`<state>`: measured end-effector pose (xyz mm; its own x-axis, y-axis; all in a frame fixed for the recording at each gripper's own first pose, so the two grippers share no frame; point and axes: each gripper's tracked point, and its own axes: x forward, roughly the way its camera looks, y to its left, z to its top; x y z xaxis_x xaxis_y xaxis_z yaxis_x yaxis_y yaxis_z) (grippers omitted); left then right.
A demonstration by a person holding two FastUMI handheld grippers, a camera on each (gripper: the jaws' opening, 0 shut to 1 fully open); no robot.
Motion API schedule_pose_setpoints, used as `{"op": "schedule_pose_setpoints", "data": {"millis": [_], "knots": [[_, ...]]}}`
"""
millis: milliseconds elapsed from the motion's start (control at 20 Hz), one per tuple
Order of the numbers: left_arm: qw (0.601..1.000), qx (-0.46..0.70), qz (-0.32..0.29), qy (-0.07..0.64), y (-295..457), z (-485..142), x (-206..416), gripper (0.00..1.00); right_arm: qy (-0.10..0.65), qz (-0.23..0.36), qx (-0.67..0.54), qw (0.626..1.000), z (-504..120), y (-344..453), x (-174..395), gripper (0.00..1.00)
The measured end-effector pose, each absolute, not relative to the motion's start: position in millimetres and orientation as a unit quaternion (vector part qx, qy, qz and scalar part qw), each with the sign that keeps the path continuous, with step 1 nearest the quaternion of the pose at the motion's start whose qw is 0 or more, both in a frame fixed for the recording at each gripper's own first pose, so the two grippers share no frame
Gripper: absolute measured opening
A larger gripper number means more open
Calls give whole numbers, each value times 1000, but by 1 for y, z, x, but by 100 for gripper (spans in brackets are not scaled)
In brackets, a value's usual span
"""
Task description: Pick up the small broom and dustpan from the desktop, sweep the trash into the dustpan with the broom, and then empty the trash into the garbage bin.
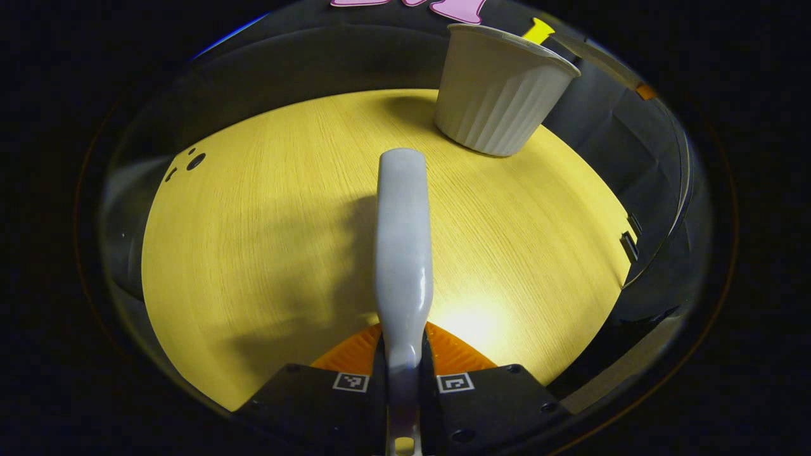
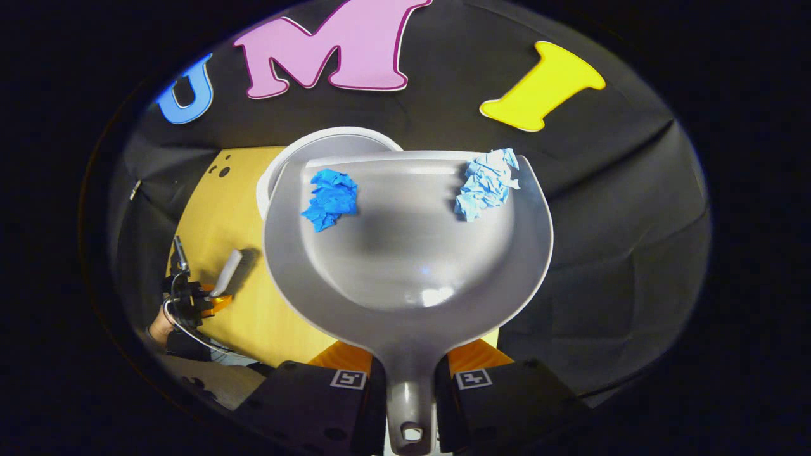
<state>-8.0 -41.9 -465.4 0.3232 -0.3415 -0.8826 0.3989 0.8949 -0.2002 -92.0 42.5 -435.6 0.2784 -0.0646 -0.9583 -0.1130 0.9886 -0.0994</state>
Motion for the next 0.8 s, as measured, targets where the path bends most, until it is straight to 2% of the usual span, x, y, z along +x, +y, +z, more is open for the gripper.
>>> {"op": "schedule_pose_setpoints", "data": {"millis": [100,150,200,250,300,800], "knots": [[814,20,-223,537,-42,-466,-12,25,605,17,-115,788,-439,34,-93,36],[814,17,-220,537,-39,-468,-14,28,606,17,-134,784,-442,29,-95,36],[814,17,-218,538,-37,-469,-15,25,606,15,-151,781,-446,27,-97,36],[815,17,-215,538,-36,-470,-18,28,607,15,-162,778,-445,25,-96,36],[815,16,-212,539,-35,-471,-20,24,611,16,-173,772,-442,24,-92,36],[818,12,-193,542,-19,-477,-26,24,607,36,-372,702,-434,4,-64,36]]}}
